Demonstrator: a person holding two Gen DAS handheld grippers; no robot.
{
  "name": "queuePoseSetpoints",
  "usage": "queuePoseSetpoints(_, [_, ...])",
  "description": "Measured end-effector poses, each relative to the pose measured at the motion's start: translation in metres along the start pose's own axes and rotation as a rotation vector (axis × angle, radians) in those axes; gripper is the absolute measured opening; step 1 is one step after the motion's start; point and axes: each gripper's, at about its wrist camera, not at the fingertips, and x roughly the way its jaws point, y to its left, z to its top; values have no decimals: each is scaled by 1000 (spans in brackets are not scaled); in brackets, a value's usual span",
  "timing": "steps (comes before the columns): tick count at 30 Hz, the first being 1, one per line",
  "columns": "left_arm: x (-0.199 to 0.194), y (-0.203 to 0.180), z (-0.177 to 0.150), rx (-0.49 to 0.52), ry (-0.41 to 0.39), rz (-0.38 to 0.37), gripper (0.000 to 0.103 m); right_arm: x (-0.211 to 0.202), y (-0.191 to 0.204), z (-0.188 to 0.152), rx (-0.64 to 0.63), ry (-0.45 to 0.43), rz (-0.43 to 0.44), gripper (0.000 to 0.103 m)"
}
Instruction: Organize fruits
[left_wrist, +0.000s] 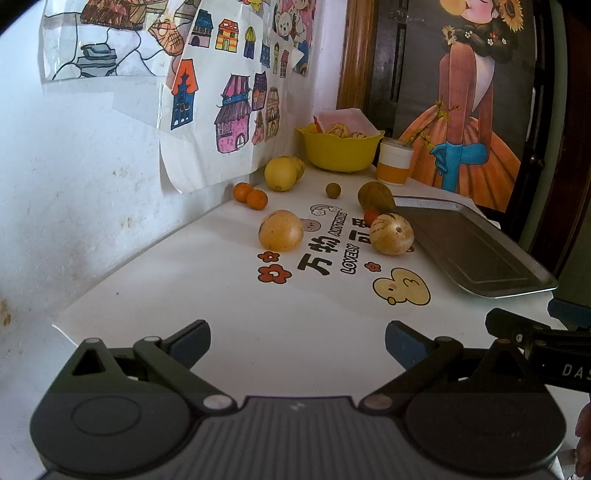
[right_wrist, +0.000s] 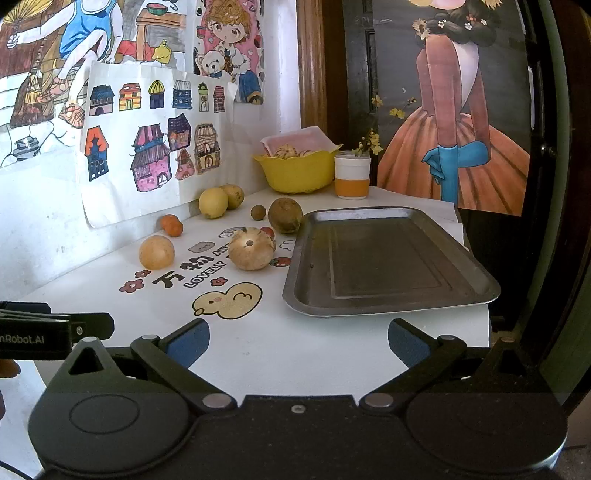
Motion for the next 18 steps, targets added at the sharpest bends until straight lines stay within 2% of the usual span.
queuePoseSetpoints(10, [2, 0, 3, 14, 16, 9, 102, 2, 3, 4, -15, 13, 15, 103])
queuePoseSetpoints(18, [14, 1, 24, 28, 47, 27, 102, 15, 2, 28, -80, 27, 78, 103])
